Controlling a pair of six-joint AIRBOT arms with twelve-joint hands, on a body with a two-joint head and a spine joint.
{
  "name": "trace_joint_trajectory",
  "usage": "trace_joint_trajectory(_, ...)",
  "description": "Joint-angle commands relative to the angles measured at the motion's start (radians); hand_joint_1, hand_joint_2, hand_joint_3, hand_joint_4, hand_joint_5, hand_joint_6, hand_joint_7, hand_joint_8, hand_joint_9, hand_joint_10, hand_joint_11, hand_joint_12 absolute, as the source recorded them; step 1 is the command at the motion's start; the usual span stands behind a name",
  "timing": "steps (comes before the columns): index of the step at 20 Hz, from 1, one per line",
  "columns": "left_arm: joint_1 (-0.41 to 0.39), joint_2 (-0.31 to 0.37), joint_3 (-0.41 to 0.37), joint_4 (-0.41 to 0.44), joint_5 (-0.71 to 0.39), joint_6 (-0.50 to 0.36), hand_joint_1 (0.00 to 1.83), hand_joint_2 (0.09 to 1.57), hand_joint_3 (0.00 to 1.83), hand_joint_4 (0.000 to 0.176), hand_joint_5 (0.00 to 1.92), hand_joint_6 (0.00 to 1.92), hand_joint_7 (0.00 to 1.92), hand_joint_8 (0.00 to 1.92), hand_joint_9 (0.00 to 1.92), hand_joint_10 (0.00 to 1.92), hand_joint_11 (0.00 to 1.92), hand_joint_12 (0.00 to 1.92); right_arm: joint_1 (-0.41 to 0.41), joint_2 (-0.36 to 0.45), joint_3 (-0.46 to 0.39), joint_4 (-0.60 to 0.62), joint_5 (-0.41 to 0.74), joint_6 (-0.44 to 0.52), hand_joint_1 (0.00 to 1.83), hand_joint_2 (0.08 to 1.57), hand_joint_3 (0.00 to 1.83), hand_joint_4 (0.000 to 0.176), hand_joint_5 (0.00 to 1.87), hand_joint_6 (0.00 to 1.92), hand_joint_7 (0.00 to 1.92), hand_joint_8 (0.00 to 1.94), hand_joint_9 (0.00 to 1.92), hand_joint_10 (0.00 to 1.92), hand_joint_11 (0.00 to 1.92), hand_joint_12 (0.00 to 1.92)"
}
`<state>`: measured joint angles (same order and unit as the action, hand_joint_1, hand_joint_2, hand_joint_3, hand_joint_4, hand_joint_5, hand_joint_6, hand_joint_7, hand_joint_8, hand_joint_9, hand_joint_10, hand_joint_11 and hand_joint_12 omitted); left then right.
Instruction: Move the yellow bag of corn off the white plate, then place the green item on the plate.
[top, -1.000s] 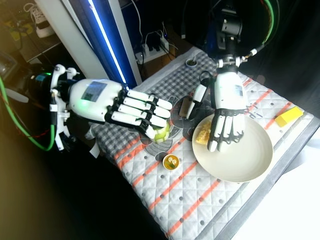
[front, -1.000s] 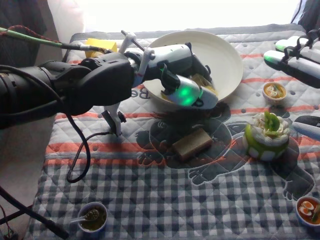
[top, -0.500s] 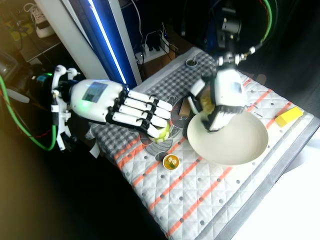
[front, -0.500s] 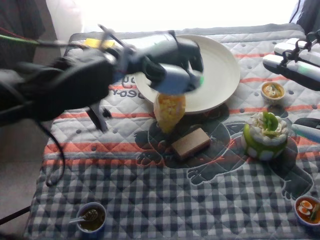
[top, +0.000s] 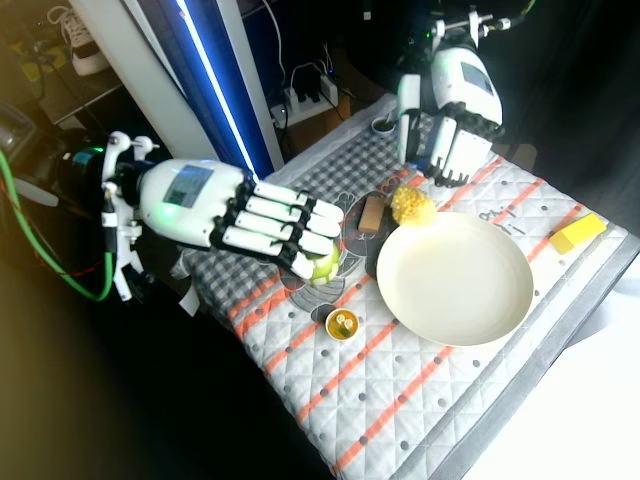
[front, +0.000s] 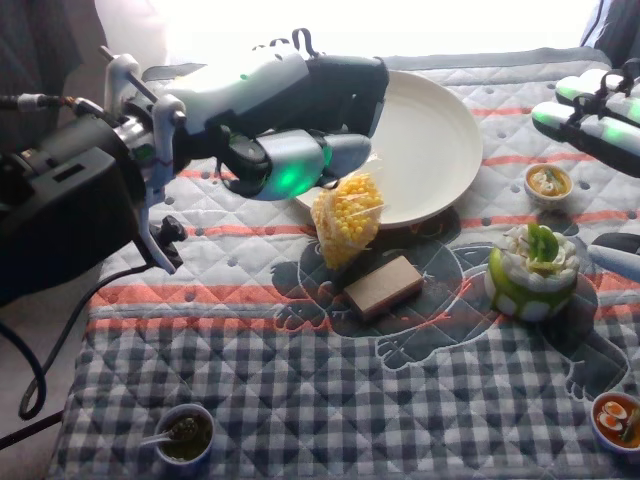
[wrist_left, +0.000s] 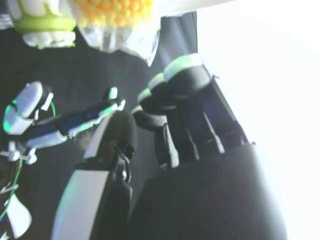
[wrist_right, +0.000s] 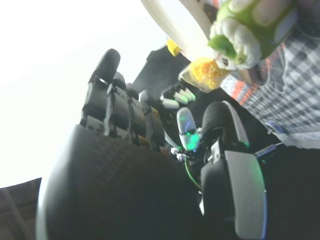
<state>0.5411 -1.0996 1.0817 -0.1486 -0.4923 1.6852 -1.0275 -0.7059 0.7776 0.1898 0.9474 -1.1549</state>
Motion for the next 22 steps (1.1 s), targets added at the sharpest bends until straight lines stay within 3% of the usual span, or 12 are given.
trace_joint_trajectory(1,-0.008,-0.012,0.005,0.001,-0.093,-0.005,1.15,1.05,0.00,0.000,0.49,0.91,0.44,1.19,0.45,1.46,0.41,1.81,0.006,0.001,0.003,-0.003,0.128,0.001,0.58,1.32,0.00,0.000,0.12,0.00,0.04,0.00,0.07,0.00,0.00,0.67)
trace_joint_trajectory(3,0.001,-0.030,0.022,-0.001,-0.052,-0.005,0.84,1.06,0.01,0.107,0.10,0.25,0.04,0.14,0.02,0.26,0.02,1.00,0.006,0.000,0.003,-0.003,0.128,0.001,0.59,1.33,0.00,0.000,0.10,0.00,0.05,0.00,0.08,0.00,0.00,0.64)
trace_joint_trajectory(5,0.021,-0.056,0.051,-0.023,0.005,-0.005,0.75,1.01,0.00,0.125,0.01,0.08,0.00,0.01,0.00,0.05,0.00,1.09,0.006,0.000,0.003,-0.002,0.128,0.002,0.55,1.32,0.00,0.000,0.09,0.00,0.02,0.01,0.07,0.00,0.00,0.75)
trace_joint_trajectory(7,0.036,-0.083,0.078,-0.039,0.040,-0.005,0.81,1.00,0.00,0.159,0.01,0.01,0.00,0.00,0.00,0.00,0.00,0.46,0.004,-0.001,0.003,-0.001,0.128,0.003,0.53,1.33,0.00,0.000,0.10,0.00,0.03,0.01,0.07,0.00,0.00,0.80)
trace_joint_trajectory(10,0.049,-0.130,0.125,-0.054,0.100,-0.005,0.89,1.00,0.01,0.158,0.02,0.00,0.00,0.00,0.00,0.00,0.00,0.18,0.000,-0.002,0.003,0.002,0.128,0.006,0.57,1.32,0.00,0.000,0.11,0.00,0.05,0.00,0.08,0.01,0.00,0.74)
trace_joint_trajectory(12,0.058,-0.151,0.153,-0.074,0.127,-0.005,0.92,0.98,0.00,0.142,0.13,0.03,0.06,0.01,0.04,0.02,0.00,1.06,0.000,-0.002,0.004,0.002,0.128,0.006,0.60,1.32,0.00,0.000,0.11,0.00,0.06,0.00,0.09,0.02,0.00,0.82)
trace_joint_trajectory(14,0.062,-0.174,0.183,-0.092,0.148,-0.005,1.05,0.97,0.00,0.077,0.39,0.06,0.33,0.09,0.02,0.99,0.08,1.68,-0.002,-0.003,0.004,0.004,0.128,0.006,0.64,1.31,0.00,0.000,0.12,0.00,0.08,0.00,0.11,0.02,0.00,0.90)
trace_joint_trajectory(15,0.062,-0.187,0.199,-0.104,0.155,-0.005,1.08,1.01,0.00,0.050,0.48,0.09,0.30,0.53,0.05,1.35,0.18,1.78,-0.003,-0.004,0.004,0.005,0.128,0.006,0.64,1.31,0.00,0.000,0.12,0.00,0.07,0.00,0.11,0.02,0.00,0.89)
trace_joint_trajectory(16,0.061,-0.200,0.213,-0.107,0.161,-0.005,1.16,1.08,0.01,0.000,0.48,0.60,0.30,1.09,0.21,1.59,0.32,1.89,-0.003,-0.004,0.004,0.005,0.128,0.006,0.63,1.31,0.00,0.000,0.13,0.01,0.07,0.00,0.11,0.01,0.00,0.89)
trace_joint_trajectory(17,0.058,-0.208,0.221,-0.108,0.165,-0.005,1.09,1.23,0.01,0.000,0.63,1.28,0.28,1.43,0.24,1.75,0.38,1.92,-0.003,-0.004,0.005,0.005,0.128,0.006,0.60,1.32,0.00,0.000,0.11,0.00,0.05,0.00,0.10,0.01,0.00,0.86)
trace_joint_trajectory(21,0.053,-0.208,0.218,-0.112,0.146,-0.005,1.15,1.19,0.00,0.000,0.87,1.22,0.91,1.84,1.04,1.92,1.18,1.92,-0.003,-0.004,0.006,0.005,0.128,0.006,0.61,1.32,0.00,0.000,0.11,0.00,0.07,0.00,0.11,0.01,0.00,0.90)
trace_joint_trajectory(22,0.051,-0.204,0.213,-0.112,0.137,-0.005,1.29,1.17,0.00,0.000,0.91,1.75,1.10,1.90,1.30,1.92,1.42,1.92,-0.003,-0.004,0.006,0.005,0.128,0.006,0.62,1.32,0.00,0.000,0.12,0.01,0.07,0.00,0.12,0.01,0.00,0.90)
